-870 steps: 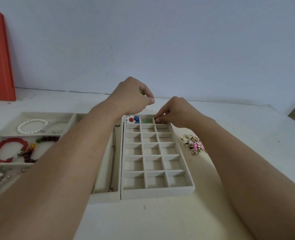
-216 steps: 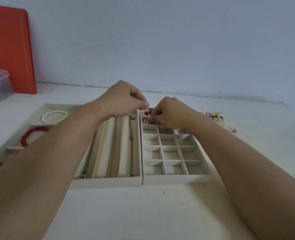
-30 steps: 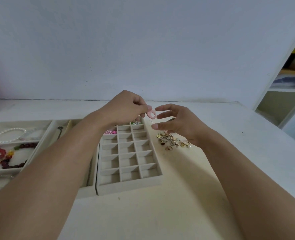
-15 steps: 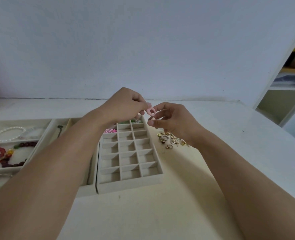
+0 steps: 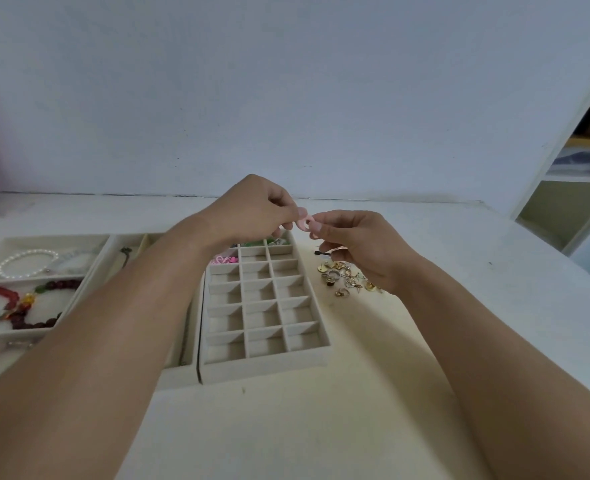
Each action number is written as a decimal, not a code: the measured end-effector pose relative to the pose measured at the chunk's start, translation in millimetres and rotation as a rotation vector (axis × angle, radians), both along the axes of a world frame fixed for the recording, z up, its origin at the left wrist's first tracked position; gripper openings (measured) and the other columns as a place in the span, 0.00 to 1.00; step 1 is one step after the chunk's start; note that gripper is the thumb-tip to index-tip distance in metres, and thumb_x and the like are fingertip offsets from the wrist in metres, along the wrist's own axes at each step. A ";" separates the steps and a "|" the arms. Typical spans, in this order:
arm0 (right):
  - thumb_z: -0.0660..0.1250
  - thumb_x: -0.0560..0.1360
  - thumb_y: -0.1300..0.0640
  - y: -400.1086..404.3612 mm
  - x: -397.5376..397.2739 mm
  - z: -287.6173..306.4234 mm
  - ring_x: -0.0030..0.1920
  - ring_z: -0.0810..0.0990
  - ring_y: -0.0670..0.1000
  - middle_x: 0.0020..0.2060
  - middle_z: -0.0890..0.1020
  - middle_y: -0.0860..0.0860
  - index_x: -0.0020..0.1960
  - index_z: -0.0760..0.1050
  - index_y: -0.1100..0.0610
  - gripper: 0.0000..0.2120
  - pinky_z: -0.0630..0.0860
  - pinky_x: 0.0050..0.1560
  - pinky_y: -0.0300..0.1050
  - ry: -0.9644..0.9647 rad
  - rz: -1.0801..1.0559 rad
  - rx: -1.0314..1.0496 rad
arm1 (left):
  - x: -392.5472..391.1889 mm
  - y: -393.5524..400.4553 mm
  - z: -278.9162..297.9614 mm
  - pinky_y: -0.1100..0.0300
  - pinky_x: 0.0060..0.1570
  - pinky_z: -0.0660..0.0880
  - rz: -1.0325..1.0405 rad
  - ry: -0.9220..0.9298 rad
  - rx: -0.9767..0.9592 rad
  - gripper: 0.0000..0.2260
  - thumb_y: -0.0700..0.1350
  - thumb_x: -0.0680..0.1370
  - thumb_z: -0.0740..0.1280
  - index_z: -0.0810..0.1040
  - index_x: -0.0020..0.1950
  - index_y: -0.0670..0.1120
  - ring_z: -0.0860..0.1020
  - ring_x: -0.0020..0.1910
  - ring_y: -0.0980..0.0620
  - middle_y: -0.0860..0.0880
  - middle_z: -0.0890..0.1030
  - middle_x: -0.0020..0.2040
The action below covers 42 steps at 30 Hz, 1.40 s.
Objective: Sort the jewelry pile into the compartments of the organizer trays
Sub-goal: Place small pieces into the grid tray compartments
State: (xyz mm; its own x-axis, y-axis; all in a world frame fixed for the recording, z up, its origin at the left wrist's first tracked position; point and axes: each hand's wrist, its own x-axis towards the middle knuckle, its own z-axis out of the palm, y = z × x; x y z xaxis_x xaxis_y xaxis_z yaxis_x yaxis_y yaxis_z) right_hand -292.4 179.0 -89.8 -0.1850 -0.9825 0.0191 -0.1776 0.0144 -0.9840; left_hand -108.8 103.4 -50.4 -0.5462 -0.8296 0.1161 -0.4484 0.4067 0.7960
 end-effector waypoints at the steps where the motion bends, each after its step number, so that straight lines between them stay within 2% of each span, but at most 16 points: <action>1: 0.77 0.72 0.51 0.7 1.1 0.1 0.40 0.79 0.48 0.41 0.84 0.48 0.53 0.86 0.57 0.13 0.74 0.44 0.43 0.001 -0.002 -0.009 | 0.5 1.2 0.1 0.64 0.36 0.75 0.009 -0.006 0.003 0.08 0.51 0.77 0.73 0.85 0.44 0.47 0.81 0.36 0.56 0.52 0.85 0.40; 4: 0.78 0.69 0.47 3.1 5.5 2.8 0.36 0.78 0.44 0.37 0.84 0.46 0.49 0.87 0.53 0.13 0.72 0.37 0.37 0.131 -0.052 -0.058 | 0.5 2.6 0.2 0.70 0.29 0.70 0.037 0.006 0.045 0.08 0.50 0.79 0.70 0.85 0.44 0.48 0.81 0.37 0.56 0.52 0.85 0.44; 8: 0.75 0.73 0.44 -3.1 18.4 13.2 0.29 0.73 0.44 0.32 0.82 0.49 0.45 0.87 0.47 0.07 0.67 0.29 0.32 0.439 -0.038 -0.106 | 11.4 -5.7 4.2 0.63 0.36 0.72 0.141 0.055 0.015 0.07 0.46 0.80 0.66 0.84 0.51 0.49 0.82 0.47 0.53 0.54 0.84 0.45; 10: 0.74 0.74 0.45 -13.3 27.9 20.9 0.24 0.67 0.45 0.26 0.78 0.41 0.43 0.86 0.46 0.06 0.65 0.28 0.34 0.598 0.026 -0.084 | 20.9 -10.6 5.1 0.64 0.39 0.72 0.185 0.038 -0.041 0.06 0.46 0.78 0.69 0.84 0.53 0.50 0.81 0.49 0.52 0.53 0.83 0.49; 12: 0.74 0.74 0.45 -26.1 39.0 25.0 0.26 0.72 0.43 0.29 0.80 0.37 0.43 0.86 0.46 0.06 0.69 0.31 0.35 0.754 0.061 -0.060 | 32.4 -14.2 1.9 0.67 0.38 0.70 0.227 -0.056 -0.111 0.09 0.44 0.77 0.71 0.83 0.57 0.50 0.80 0.47 0.53 0.52 0.81 0.51; 14: 0.74 0.74 0.46 -38.0 48.8 24.4 0.31 0.76 0.41 0.37 0.83 0.41 0.44 0.86 0.47 0.05 0.71 0.37 0.37 0.817 0.075 -0.033 | 45.3 -19.3 -4.2 0.65 0.38 0.74 0.266 -0.122 -0.135 0.12 0.40 0.76 0.70 0.83 0.57 0.51 0.81 0.45 0.53 0.52 0.81 0.49; 17: 0.74 0.75 0.48 -53.7 60.2 16.7 0.38 0.80 0.46 0.42 0.85 0.47 0.47 0.86 0.49 0.06 0.74 0.40 0.42 0.906 0.117 0.049 | 59.3 -29.4 -11.8 0.58 0.44 0.79 0.298 -0.190 -0.084 0.15 0.38 0.73 0.73 0.82 0.58 0.50 0.81 0.45 0.50 0.49 0.83 0.53; 20: 0.74 0.74 0.48 -62.7 70.0 8.2 0.41 0.81 0.49 0.40 0.85 0.49 0.46 0.86 0.50 0.06 0.78 0.43 0.43 0.940 0.137 0.111 | 65.6 -30.0 -13.4 0.57 0.39 0.79 0.275 -0.258 -0.002 0.23 0.37 0.68 0.79 0.80 0.61 0.49 0.82 0.43 0.48 0.50 0.83 0.52; 24: 0.74 0.74 0.49 -64.1 71.5 2.4 0.42 0.80 0.48 0.38 0.82 0.46 0.46 0.87 0.49 0.05 0.74 0.42 0.41 0.970 0.139 0.113 | 62.6 -27.7 -12.9 0.53 0.50 0.81 0.219 -0.375 0.014 0.33 0.37 0.63 0.82 0.77 0.66 0.47 0.81 0.51 0.47 0.51 0.81 0.54; 28: 0.75 0.74 0.47 -64.8 72.0 1.7 0.43 0.81 0.48 0.39 0.83 0.46 0.48 0.87 0.49 0.07 0.73 0.41 0.40 0.975 0.177 0.112 | 61.8 -28.1 -15.7 0.54 0.51 0.79 0.202 -0.477 0.036 0.40 0.37 0.64 0.82 0.71 0.73 0.46 0.79 0.58 0.45 0.47 0.79 0.63; 31: 0.74 0.75 0.48 -65.6 72.3 2.2 0.46 0.80 0.48 0.43 0.84 0.47 0.48 0.86 0.49 0.06 0.72 0.44 0.40 0.996 0.185 0.093 | 61.9 -28.1 -16.4 0.53 0.59 0.77 0.202 -0.504 0.011 0.41 0.36 0.65 0.81 0.68 0.76 0.44 0.78 0.62 0.45 0.46 0.77 0.67; 39: 0.74 0.74 0.56 -62.0 72.4 6.8 0.35 0.76 0.41 0.37 0.81 0.42 0.47 0.86 0.49 0.04 0.68 0.33 0.27 0.970 0.208 -0.005 | 55.9 -27.7 -18.5 0.52 0.60 0.77 0.191 -0.538 0.000 0.39 0.35 0.67 0.78 0.68 0.76 0.45 0.79 0.61 0.45 0.47 0.78 0.66; 42: 0.79 0.71 0.54 -62.4 71.6 4.0 0.36 0.76 0.40 0.37 0.81 0.41 0.46 0.85 0.52 0.06 0.67 0.34 0.29 0.971 0.189 -0.035 | 56.4 -26.3 -17.5 0.52 0.60 0.77 0.191 -0.539 -0.013 0.38 0.35 0.67 0.78 0.69 0.75 0.46 0.78 0.60 0.46 0.47 0.78 0.66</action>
State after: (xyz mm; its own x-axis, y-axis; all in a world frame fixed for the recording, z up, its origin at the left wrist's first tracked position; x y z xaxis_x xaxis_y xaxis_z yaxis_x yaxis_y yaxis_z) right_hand -220.8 116.6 -85.9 0.0860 -0.9903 0.1089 -0.9040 -0.1235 -0.4093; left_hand -52.4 77.1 -67.9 -0.3713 -0.9199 -0.1264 -0.8561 0.2864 0.4303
